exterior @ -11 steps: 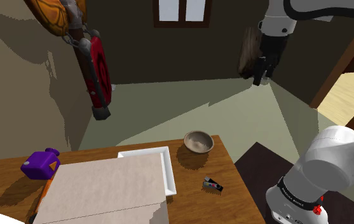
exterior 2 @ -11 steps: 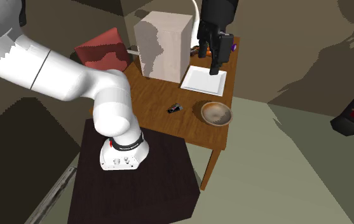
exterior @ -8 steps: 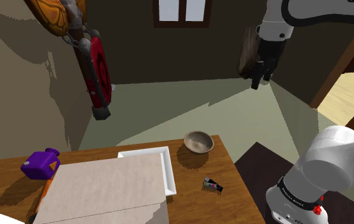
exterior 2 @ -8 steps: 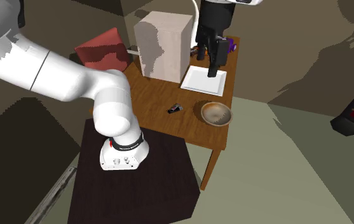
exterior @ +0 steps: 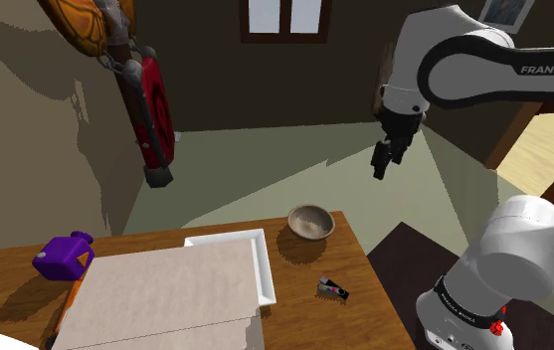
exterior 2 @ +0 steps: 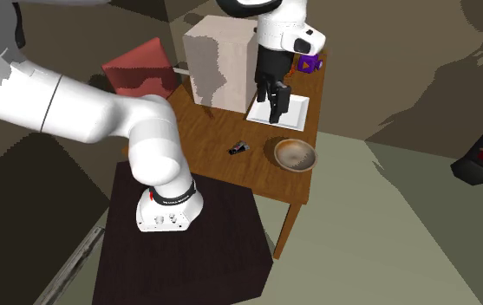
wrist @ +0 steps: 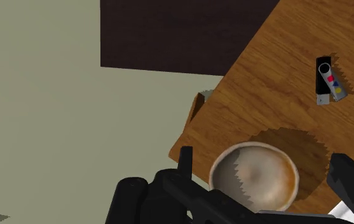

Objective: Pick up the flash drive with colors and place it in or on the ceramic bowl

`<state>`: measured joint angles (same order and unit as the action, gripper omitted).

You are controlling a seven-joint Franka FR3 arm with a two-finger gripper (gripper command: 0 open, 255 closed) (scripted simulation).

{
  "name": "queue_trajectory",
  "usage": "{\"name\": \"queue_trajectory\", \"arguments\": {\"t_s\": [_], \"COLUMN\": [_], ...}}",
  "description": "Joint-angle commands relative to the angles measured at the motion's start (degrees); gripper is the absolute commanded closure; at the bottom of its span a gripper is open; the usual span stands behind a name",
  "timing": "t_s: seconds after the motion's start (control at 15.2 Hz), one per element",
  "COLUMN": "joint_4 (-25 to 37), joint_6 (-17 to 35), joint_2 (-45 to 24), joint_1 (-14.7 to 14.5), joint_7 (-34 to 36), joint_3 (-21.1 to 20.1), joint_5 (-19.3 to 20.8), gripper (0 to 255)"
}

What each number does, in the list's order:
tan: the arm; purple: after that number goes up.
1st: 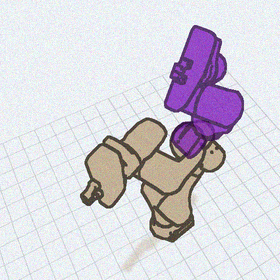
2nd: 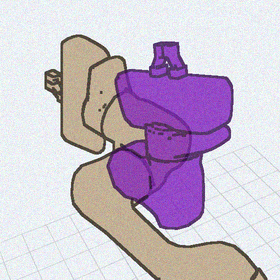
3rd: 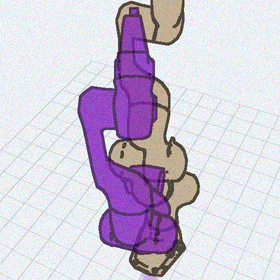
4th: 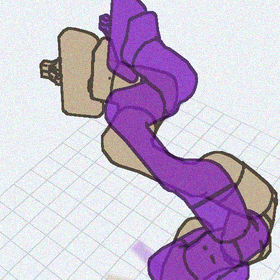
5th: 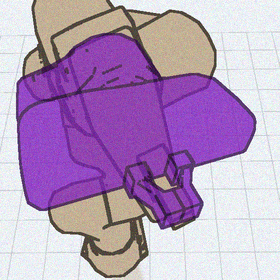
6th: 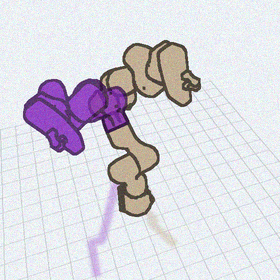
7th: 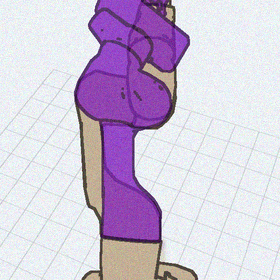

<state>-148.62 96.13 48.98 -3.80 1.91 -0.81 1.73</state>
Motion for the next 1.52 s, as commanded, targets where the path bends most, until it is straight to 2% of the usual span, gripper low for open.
{"name": "queue_trajectory", "arguments": {"t_s": [0.0, 0.4, 0.79, 1.12, 1.45], "joint_4": [-3.7, -12.8, -19.6, -22.6, -22.8], "joint_6": [3.1, 13.8, 27.0, 40.4, 55.3], "joint_2": [0.8, -0.4, -6.3, -16.1, -30.2], "joint_1": [-1.1, -5.0, -9.8, -14.0, -17.0], "joint_7": [1.0, 4.0, 7.0, 9.5, 12.2], "joint_3": [-1.2, -5.2, -9.8, -14.1, -18.6], "joint_5": [-1.3, -5.4, -10.3, -14.5, -17.6], "gripper": [0, 0, 0, 0, 0]}}
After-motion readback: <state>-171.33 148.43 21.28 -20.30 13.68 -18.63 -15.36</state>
